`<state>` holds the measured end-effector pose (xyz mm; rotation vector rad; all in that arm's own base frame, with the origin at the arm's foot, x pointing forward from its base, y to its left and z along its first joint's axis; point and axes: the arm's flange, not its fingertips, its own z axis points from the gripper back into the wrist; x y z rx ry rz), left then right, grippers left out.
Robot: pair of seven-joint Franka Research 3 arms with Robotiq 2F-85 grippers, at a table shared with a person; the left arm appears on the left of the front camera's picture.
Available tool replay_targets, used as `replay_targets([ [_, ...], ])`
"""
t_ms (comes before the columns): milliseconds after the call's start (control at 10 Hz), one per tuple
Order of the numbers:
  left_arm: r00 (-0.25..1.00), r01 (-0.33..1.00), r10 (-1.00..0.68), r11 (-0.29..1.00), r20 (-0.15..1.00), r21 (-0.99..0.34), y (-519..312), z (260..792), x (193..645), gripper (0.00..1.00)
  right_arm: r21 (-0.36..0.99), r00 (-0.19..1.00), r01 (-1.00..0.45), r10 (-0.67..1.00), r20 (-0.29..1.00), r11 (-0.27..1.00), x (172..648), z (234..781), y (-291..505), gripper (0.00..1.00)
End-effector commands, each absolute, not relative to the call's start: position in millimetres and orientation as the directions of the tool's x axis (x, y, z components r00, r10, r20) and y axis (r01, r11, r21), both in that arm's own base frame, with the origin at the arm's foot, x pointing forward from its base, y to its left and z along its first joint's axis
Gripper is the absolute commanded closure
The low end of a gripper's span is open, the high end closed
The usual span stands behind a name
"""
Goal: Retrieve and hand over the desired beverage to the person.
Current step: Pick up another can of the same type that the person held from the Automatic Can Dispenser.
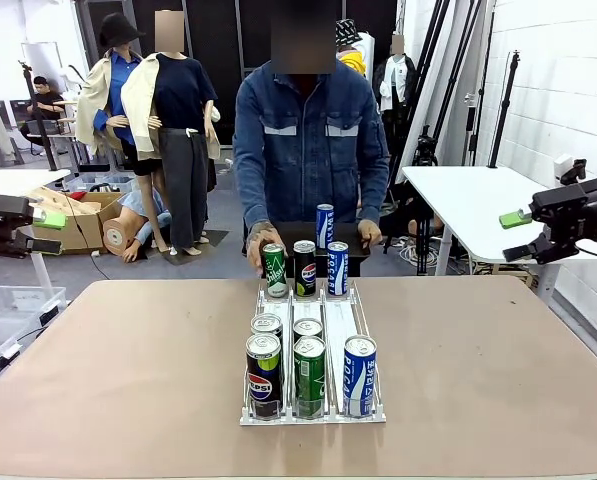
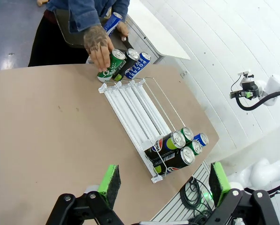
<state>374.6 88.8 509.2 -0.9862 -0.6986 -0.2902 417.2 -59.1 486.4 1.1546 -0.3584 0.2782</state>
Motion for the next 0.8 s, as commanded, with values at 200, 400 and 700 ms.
replay_targets([
  [200, 0.744, 0.532, 0.083, 0.527, 0.663, -0.663, 90.3, 509.2, 373.3, 0.00, 0.837, 0.901, -0.414, 0.032, 0.432, 0.357, 419.4, 485.7, -56.9, 0.00],
  [400, 0.744, 0.532, 0.083, 0.527, 0.663, -0.663, 90.3, 509.2, 373.3, 0.00, 0.836, 0.909, -0.395, 0.034, 0.415, 0.379, 417.4, 486.5, -57.7, 0.00],
  [700, 0.744, 0.532, 0.083, 0.527, 0.663, -0.663, 90.3, 509.2, 373.3, 0.00, 0.836, 0.909, -0.395, 0.034, 0.415, 0.379, 417.4, 486.5, -57.7, 0.00],
])
